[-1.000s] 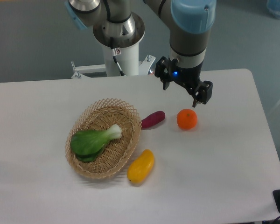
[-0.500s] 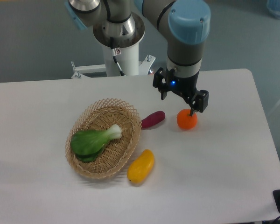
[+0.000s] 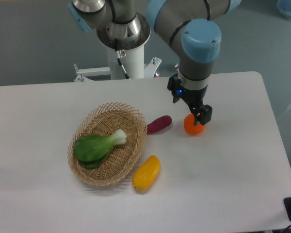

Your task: Pick up the orange from the table

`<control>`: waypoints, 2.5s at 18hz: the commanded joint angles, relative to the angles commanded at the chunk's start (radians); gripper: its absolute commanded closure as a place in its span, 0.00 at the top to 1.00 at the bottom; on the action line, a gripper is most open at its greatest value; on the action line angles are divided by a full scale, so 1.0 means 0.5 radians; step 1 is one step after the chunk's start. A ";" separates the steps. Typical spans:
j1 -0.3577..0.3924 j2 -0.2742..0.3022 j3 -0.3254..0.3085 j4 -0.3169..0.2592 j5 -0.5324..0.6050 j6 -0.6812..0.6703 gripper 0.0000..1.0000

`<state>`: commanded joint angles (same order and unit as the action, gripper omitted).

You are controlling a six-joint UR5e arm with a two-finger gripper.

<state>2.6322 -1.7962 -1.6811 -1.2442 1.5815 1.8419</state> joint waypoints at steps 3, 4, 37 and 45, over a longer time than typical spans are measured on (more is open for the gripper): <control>0.080 -0.028 -0.144 0.162 -0.006 0.038 1.00; 0.107 -0.043 -0.193 0.221 -0.006 0.047 1.00; 0.184 -0.246 -0.504 0.681 -0.040 0.047 1.00; 0.184 -0.246 -0.504 0.684 0.009 0.038 0.90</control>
<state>2.7243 -1.9190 -1.9328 -0.9020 1.5861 1.8607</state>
